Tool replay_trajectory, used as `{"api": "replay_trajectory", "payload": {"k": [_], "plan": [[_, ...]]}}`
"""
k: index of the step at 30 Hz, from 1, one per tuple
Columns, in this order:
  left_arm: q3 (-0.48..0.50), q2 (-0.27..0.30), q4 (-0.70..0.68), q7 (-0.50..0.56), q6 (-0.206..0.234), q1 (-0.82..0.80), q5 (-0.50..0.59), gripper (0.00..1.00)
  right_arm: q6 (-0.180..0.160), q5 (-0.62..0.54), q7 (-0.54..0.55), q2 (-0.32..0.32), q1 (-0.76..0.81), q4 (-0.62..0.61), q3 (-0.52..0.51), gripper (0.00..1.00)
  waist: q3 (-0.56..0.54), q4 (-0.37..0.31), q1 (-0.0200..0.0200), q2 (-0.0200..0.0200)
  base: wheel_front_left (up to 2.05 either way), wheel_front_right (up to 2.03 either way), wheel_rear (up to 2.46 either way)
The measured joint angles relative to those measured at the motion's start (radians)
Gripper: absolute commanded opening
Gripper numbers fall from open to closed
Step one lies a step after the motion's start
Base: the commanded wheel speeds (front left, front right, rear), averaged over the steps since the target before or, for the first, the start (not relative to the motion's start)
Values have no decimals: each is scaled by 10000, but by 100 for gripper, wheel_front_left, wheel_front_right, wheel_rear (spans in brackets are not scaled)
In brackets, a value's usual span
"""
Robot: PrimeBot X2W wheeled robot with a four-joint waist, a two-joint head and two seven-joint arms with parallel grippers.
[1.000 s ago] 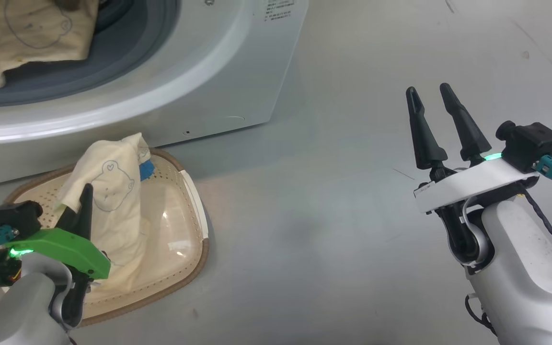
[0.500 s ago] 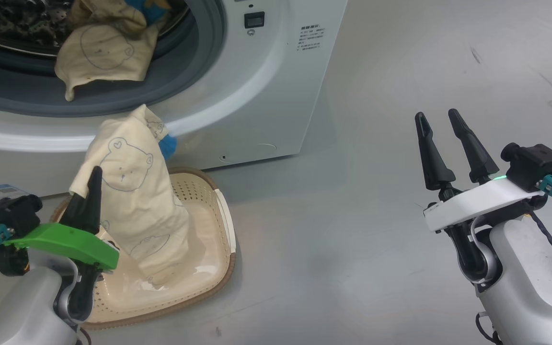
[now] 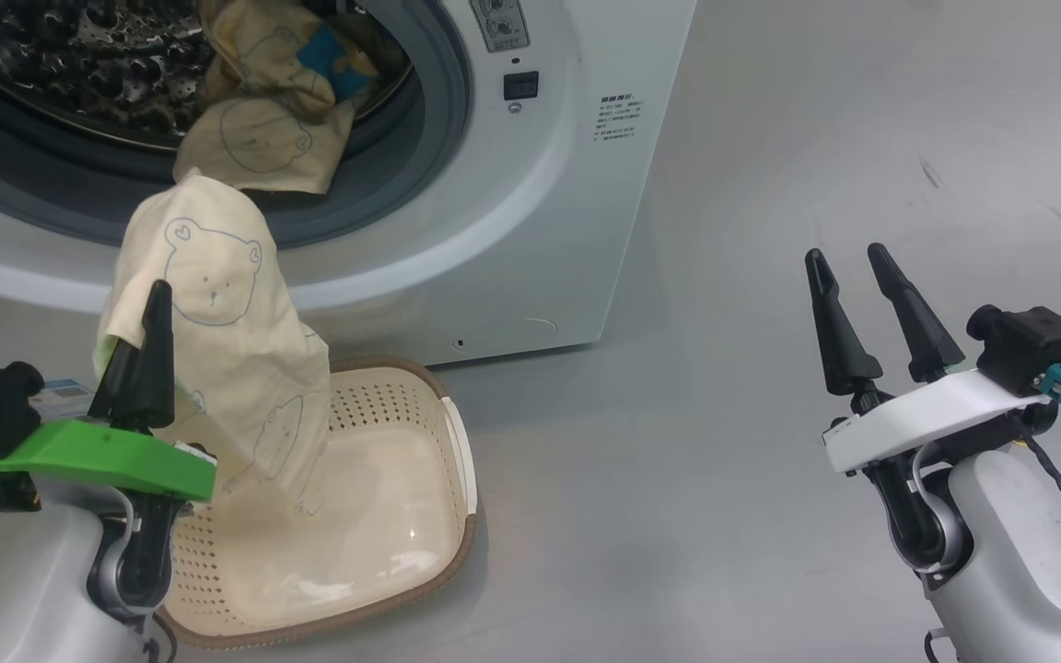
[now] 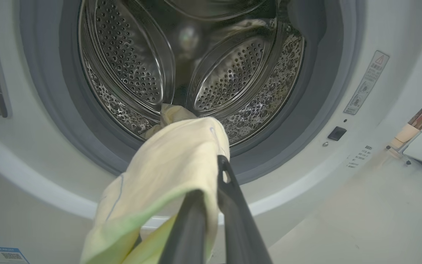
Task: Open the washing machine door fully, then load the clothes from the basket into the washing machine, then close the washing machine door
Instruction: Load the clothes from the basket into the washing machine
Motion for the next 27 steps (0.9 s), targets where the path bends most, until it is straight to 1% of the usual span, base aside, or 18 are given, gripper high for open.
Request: {"api": "replay_trajectory", "payload": {"k": [5,10,16,18,23,27], "plan": [[345,-182,-491,-21,8,377,196,0,0,79,0,-13,294,0,-29,100,-334,56,0,0,0,0,0],[414,-276,-907,-21,35,645,299,0,0,92,0,-109,500,-10,-182,100,-619,119,0,0,0,0,0],[610,-309,-1175,-21,301,1116,650,0,0,155,0,-153,574,-71,-280,100,-867,210,0,0,0,0,0],[763,-430,-1360,-21,418,1247,736,0,0,159,0,-201,626,-130,-343,100,-953,260,0,0,0,0,0],[1089,-631,-1918,-21,502,1281,736,0,0,161,0,-242,766,-219,-345,100,-1015,315,0,0,0,0,0],[1103,-686,-2188,-21,502,1277,918,0,0,161,0,-253,774,-305,-322,100,-986,327,0,0,0,0,0]]}}
